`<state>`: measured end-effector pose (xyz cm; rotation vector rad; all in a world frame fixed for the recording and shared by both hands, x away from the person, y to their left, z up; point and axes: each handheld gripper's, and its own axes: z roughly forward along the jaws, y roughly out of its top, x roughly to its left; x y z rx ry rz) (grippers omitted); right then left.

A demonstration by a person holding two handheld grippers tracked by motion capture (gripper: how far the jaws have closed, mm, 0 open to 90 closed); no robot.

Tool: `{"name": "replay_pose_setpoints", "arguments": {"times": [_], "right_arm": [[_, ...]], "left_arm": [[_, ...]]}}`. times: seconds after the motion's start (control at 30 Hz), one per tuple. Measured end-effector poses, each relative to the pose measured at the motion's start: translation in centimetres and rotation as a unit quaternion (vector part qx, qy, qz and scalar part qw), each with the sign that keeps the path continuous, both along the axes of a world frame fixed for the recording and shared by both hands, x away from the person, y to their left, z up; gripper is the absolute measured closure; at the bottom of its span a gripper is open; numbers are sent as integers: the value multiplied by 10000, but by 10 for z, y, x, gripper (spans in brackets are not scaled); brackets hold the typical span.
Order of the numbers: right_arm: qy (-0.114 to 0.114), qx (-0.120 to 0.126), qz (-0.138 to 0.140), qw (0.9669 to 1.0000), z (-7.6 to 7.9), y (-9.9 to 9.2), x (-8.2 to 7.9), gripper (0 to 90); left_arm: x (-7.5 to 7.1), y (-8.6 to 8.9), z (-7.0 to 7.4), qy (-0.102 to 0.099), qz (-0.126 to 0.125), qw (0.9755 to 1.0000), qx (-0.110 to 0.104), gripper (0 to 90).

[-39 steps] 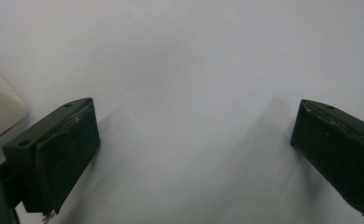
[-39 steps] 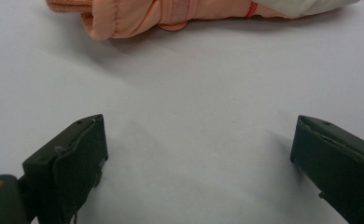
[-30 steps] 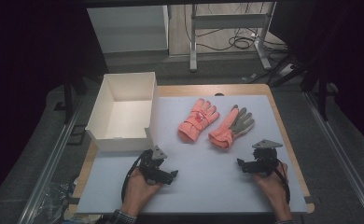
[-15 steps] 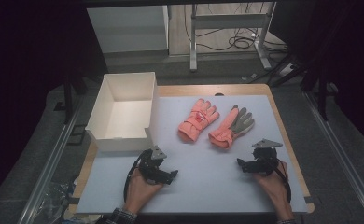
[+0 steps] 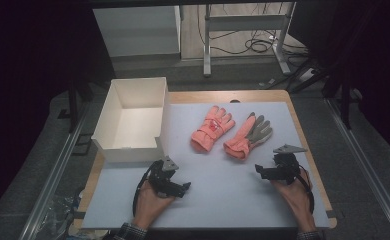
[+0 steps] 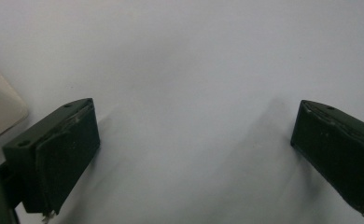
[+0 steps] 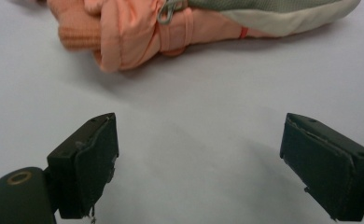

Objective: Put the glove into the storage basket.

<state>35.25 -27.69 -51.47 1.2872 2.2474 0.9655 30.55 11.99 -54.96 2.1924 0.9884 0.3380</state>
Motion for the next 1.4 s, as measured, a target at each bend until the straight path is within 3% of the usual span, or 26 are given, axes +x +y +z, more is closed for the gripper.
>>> {"name": "replay_pose_setpoints", "arguments": {"times": [0.53, 0.83, 1.23, 1.4], "right_arm": [[-58, 32, 55, 10000, 28, 7, 20, 262], [-68, 49, 39, 10000, 40, 15, 44, 340], [-74, -141, -139, 9998, 48, 28, 83, 509], [7, -148, -180, 9997, 46, 33, 100, 503]], "left_arm": [[0, 0, 0, 1, 1, 10000, -2, 11], [0, 0, 0, 0, 0, 10000, 0, 11], [0, 0, 0, 3, -9, 10000, 9, 11], [0, 0, 0, 3, -11, 10000, 10, 11]]}}
